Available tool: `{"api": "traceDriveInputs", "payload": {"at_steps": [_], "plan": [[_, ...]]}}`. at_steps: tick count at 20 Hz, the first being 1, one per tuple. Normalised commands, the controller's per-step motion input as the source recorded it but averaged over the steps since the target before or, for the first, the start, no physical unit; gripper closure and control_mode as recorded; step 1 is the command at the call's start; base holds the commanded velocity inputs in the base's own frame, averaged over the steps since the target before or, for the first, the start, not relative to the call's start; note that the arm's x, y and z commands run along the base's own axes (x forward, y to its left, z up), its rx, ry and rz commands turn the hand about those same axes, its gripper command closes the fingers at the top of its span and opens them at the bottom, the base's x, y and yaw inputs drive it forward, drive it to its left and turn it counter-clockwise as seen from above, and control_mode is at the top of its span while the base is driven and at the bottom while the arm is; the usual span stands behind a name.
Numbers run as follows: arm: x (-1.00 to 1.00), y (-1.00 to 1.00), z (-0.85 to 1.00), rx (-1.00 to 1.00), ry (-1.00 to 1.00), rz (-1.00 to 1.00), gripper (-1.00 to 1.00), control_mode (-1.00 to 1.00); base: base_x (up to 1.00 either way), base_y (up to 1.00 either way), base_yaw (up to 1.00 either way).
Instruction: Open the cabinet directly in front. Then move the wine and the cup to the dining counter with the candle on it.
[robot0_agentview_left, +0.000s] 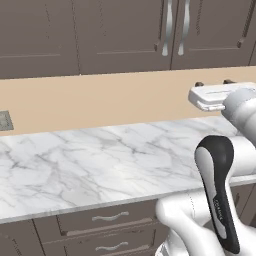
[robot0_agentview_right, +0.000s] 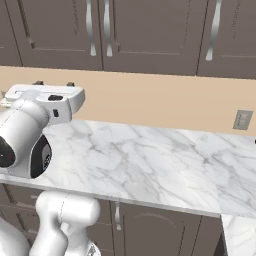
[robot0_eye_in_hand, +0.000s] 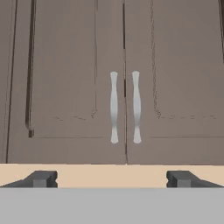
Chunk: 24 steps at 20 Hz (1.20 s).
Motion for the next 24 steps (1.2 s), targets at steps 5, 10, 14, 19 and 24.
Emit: {"api": "traceDriveInputs", "payload": {"at_steps": [5, 10, 14, 19, 24], "plan": [[0.13, 0.04, 0.51, 0.0, -0.08, 0.0, -1.0, -1.0, 0.0, 0.0, 0.0], [0.33, 0.0, 0.5, 0.0, -0.04, 0.0, -1.0, -1.0, 0.0, 0.0, 0.0], [0.51, 0.0, 0.47, 0.0, -0.01, 0.0, -1.0, -1.0, 0.0, 0.0, 0.0], [0.64, 0.08, 0.3, 0.0, 0.0, 0.0, -1.0, -1.0, 0.0, 0.0, 0.0], [0.63, 0.09, 0.02, 0.0, 0.13, 0.0, -1.0, -1.0, 0.0, 0.0, 0.0]]}}
